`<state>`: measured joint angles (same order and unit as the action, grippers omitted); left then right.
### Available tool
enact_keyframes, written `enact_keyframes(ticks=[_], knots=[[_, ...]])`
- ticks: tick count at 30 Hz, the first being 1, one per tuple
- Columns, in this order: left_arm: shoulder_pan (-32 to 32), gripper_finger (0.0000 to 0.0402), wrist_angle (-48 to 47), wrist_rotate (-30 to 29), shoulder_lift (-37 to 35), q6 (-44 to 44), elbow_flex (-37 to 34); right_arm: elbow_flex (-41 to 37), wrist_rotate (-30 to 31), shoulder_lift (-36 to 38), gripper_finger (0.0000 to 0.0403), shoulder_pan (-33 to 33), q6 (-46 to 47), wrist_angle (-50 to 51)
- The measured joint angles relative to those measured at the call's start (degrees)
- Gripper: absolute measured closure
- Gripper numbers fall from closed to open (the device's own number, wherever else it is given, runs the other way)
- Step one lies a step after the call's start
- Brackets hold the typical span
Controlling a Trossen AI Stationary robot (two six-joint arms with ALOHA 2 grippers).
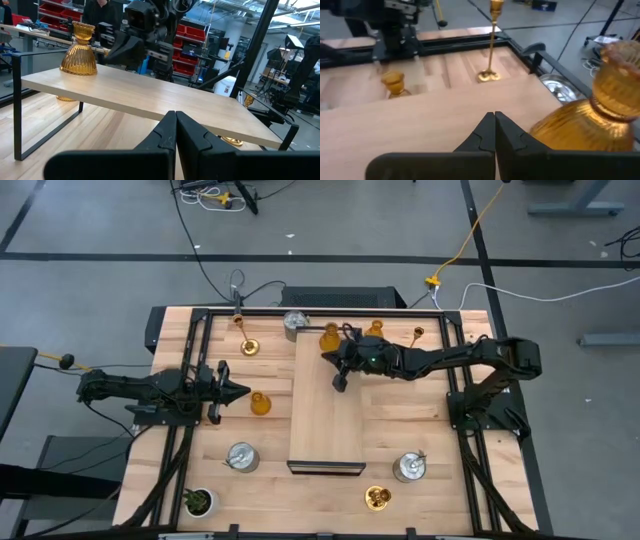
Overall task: Pick & Place candle stick holders
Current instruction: Put the bottom right glass candle holder on the shelf
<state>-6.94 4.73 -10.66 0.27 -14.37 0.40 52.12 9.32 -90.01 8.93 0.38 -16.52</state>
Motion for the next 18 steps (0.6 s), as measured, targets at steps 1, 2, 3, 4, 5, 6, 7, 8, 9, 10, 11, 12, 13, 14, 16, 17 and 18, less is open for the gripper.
enact_keyframes(ticks=[1,2,3,4,5,6,7,8,9,10,11,12,13,14,16,17,18], knots=[[0.0,0.0392,0.0,0.0,0.0,0.0,0.0,0.0,0.3,0.6,0.0403,-0.2,-0.2,1.9],[0.0,0.0392,0.0,0.0,0.0,0.0,0.0,0.0,0.8,1.1,0.0403,-0.3,-0.5,3.2],[0.0,0.0392,0.0,0.0,0.0,0.0,0.0,0.0,1.4,1.8,0.0403,-0.4,-1.0,4.8],[0.0,0.0392,0.0,0.0,0.0,0.0,0.0,0.0,2.2,2.4,0.0403,-0.5,-1.5,6.4],[0.0,0.0392,0.0,0.0,0.0,0.0,0.0,0.0,2.8,3.1,0.0403,-0.5,-2.0,7.7],[0.0,0.0392,0.0,0.0,0.0,0.0,0.0,0.0,3.4,3.7,0.0403,-0.5,-2.6,9.0],[0.0,0.0392,0.0,0.0,0.0,0.0,0.0,0.0,4.2,4.3,0.0403,-0.5,-3.1,10.1],[0.0,0.0392,0.0,0.0,0.0,0.0,0.0,0.0,4.9,4.8,0.0403,-0.5,-3.4,11.1],[0.0,0.0392,0.0,0.0,0.0,0.0,0.0,0.0,5.9,5.3,0.0403,-0.5,-3.8,12.1],[0.0,0.0392,0.0,0.0,0.0,0.0,0.0,0.0,6.7,5.8,0.0403,-0.5,-4.1,12.7],[0.0,0.0392,0.0,0.0,0.0,0.0,0.0,0.0,7.4,6.1,0.0403,-0.5,-4.4,13.2],[0.0,0.0392,0.0,0.0,0.0,0.0,0.0,0.0,8.2,6.5,0.0403,-0.5,-4.8,13.7],[0.0,0.0392,0.0,0.0,0.0,0.0,0.0,0.0,8.7,6.7,0.0403,-0.5,-5.4,14.2],[0.0,0.0392,0.0,0.0,0.0,0.0,0.0,0.0,9.4,6.8,0.0403,-0.5,-5.8,14.3],[0.0,0.0392,0.0,0.0,0.0,0.0,0.0,0.0,11.1,6.8,0.0403,-0.5,-6.0,14.6],[0.0,0.0392,0.0,0.0,0.0,0.0,0.0,0.0,11.8,6.8,0.0403,-0.4,-6.0,14.6],[0.0,0.0392,0.0,0.0,0.0,0.0,0.0,0.0,12.1,6.8,0.0403,-0.2,-6.0,14.6]])
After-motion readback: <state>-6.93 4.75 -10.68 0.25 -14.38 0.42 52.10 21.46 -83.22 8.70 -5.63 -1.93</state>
